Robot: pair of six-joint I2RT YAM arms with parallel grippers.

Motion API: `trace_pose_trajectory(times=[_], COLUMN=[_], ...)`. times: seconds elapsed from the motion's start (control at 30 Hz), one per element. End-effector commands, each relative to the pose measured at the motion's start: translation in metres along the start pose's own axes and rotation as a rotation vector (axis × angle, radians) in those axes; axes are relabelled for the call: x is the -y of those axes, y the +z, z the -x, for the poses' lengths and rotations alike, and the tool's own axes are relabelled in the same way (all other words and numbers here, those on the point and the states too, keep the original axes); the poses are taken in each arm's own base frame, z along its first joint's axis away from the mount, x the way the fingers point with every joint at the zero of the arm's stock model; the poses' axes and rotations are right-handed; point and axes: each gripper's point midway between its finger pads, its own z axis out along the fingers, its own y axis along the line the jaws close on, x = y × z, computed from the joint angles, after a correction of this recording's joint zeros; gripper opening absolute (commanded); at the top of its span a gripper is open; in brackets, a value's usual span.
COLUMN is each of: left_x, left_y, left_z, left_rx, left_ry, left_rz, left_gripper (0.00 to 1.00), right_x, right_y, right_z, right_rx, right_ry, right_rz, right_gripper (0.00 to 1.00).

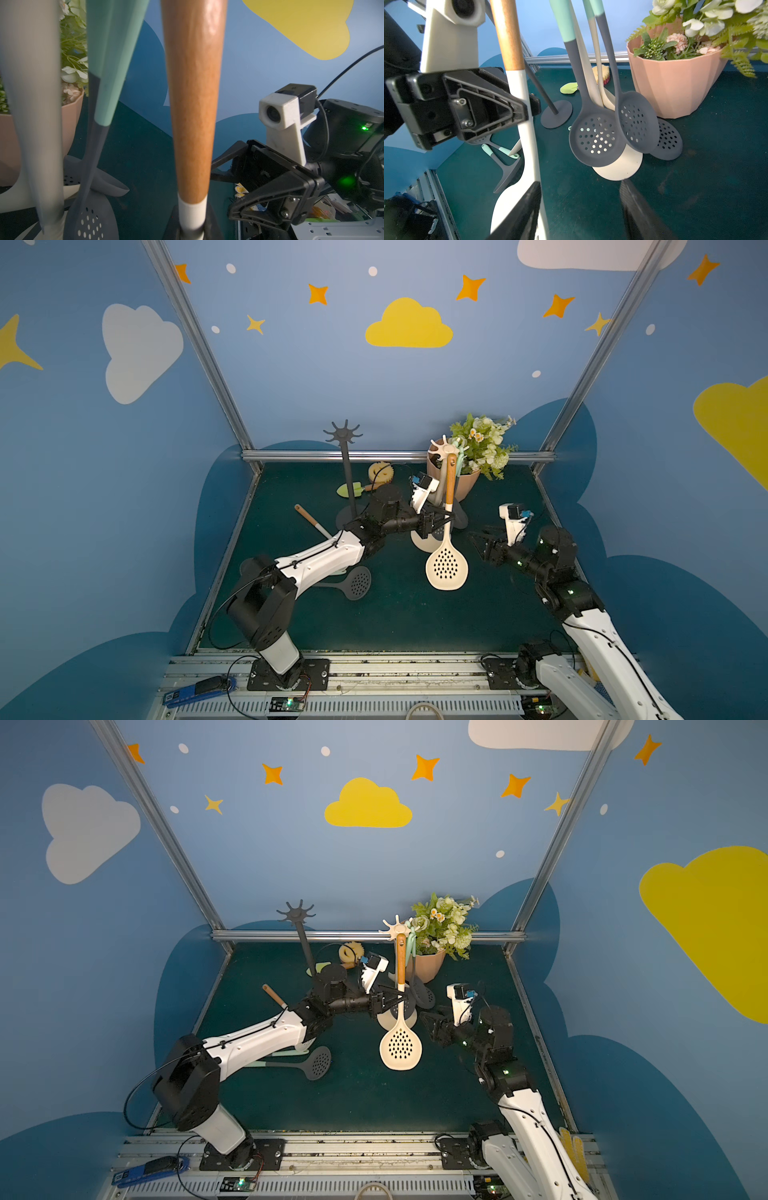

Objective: Hang the skimmer on the kitchen utensil rack
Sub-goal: Hang the skimmer on the rack.

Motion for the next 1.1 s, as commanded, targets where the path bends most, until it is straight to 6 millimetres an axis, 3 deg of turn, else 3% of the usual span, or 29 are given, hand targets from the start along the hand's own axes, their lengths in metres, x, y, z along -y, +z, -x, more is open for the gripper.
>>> trace_pose_trajectory(times=[0.0, 0.2, 0.37, 0.8, 1.0, 1.07], left_x=[0.002, -0.004, -0.012, -0.013, -0.006, -0.003], left_y=[0.001, 0.004, 0.004, -0.014, -0.024, -0.027], left_z=[0.015, 0.012, 0.012, 0.018, 0.025, 0.032], left_rx=[0.035, 0.022, 0.012, 0.017, 0.036, 0.056], left_ry=[-0.002, -0.021, -0.053, -0.076, -0.068, -0.057], left_rz=[-0.029, -0.033, 0.001, 0.076, 0.093, 0.1], left_gripper=[0.04, 0.07, 0.26, 0.57, 0.59, 0.59], right_x=[0.002, 0.008, 0.016, 0.021, 0.014, 0.009], right_y=[-0.001, -0.003, -0.004, -0.003, 0.002, 0.001], right_z=[0.001, 0.001, 0.001, 0.002, 0.013, 0.025], right_rx=[0.009, 0.018, 0.021, 0.017, 0.046, 0.061], right_ry=[0.002, 0.017, 0.041, 0.078, 0.072, 0.064], right_rz=[-0.007, -0.045, -0.096, -0.12, -0.077, -0.064], right_gripper=[0.6, 0.61, 0.61, 0.61, 0.61, 0.61])
